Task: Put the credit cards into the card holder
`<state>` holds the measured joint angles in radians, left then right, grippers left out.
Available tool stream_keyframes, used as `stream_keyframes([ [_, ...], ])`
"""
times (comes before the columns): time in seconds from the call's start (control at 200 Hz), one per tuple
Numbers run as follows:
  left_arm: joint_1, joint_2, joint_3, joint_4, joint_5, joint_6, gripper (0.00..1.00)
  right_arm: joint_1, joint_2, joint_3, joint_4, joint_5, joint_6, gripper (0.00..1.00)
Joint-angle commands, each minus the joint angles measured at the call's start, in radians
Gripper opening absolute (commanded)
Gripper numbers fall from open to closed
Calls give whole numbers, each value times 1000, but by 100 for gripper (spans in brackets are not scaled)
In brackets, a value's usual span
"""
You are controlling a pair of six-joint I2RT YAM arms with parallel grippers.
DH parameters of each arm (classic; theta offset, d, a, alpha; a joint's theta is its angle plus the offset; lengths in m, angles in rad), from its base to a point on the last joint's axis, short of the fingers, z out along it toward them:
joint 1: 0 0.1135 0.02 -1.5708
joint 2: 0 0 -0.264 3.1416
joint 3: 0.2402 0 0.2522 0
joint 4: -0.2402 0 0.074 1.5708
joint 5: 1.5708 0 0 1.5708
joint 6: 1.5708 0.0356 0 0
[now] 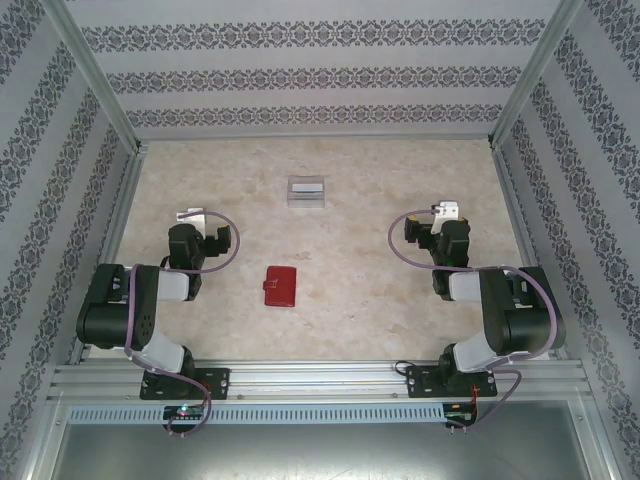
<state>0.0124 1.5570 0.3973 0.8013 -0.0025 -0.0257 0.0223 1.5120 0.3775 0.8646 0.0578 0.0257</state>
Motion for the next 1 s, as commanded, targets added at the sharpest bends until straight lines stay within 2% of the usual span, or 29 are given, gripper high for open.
stream_keyframes([
  [0.0,-9,3,16,29,7,17,100,1,-5,9,25,-25,-7,98],
  [0.754,-9,3,16,29,8,16,99,-2,-5,11,20,-29,-4,98],
  [0.934,-9,2,16,29,8,16,99,-10,-8,7,26,-14,8,98],
  [0.994,-9,3,17,29,7,17,99,-10,-26,-2,33,46,39,98],
])
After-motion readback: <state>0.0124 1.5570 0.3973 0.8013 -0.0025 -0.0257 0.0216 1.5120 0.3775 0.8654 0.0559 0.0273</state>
